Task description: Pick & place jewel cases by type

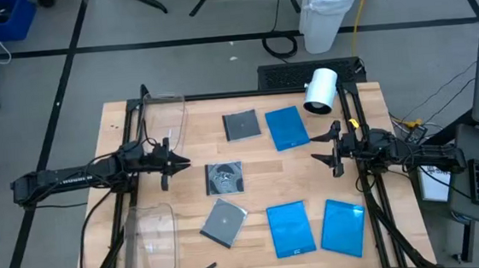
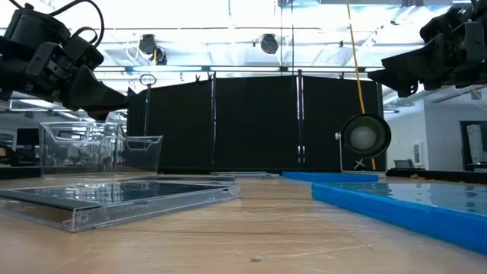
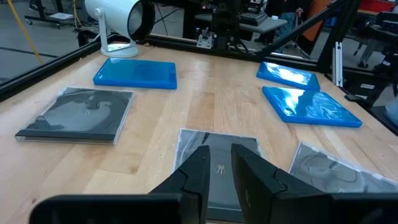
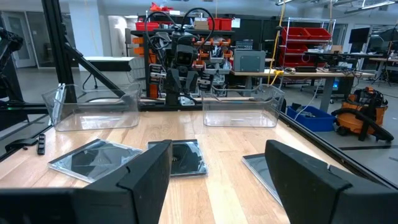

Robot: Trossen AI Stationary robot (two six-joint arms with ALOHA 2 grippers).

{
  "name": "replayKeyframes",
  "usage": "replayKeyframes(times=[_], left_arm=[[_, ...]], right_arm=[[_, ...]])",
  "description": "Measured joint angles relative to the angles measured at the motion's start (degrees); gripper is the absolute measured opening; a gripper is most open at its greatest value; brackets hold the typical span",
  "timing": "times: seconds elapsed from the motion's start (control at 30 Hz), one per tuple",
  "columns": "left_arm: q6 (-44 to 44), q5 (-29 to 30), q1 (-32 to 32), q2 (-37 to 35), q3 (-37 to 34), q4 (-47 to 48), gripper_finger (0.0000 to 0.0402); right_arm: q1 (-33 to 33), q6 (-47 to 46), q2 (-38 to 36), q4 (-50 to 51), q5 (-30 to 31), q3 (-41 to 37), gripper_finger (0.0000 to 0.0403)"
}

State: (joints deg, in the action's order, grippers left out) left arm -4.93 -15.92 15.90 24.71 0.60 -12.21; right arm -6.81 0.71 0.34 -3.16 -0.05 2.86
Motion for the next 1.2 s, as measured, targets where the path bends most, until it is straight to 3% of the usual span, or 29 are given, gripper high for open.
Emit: replayKeyframes(times=[0.63, 0.87, 1.0, 1.2], left_arm=[[-0.01, 0.01, 0.00, 0.02, 0.00, -0.01, 0.0072], [7.43, 4.54, -0.02, 0.02, -0.02, -5.75, 0.0072], [1.48, 4.05, -0.04, 0.01, -0.02, -13.49, 0.0072], [-6.50, 9.50, -0.02, -0.02, -0.02, -21.73, 0.0072]], right_arm=[[0.00, 0.00, 0.00, 0.01, -0.02, -0.01, 0.0249], [0.00, 0.00, 0.00, 0.00, -0.02, 0.01, 0.0249], [0.00, 0.19, 0.00, -0.15, -0.01, -0.01, 0.0249], [0.00, 2.60, 0.00, -5.83, -0.01, -0.01, 0.0249]])
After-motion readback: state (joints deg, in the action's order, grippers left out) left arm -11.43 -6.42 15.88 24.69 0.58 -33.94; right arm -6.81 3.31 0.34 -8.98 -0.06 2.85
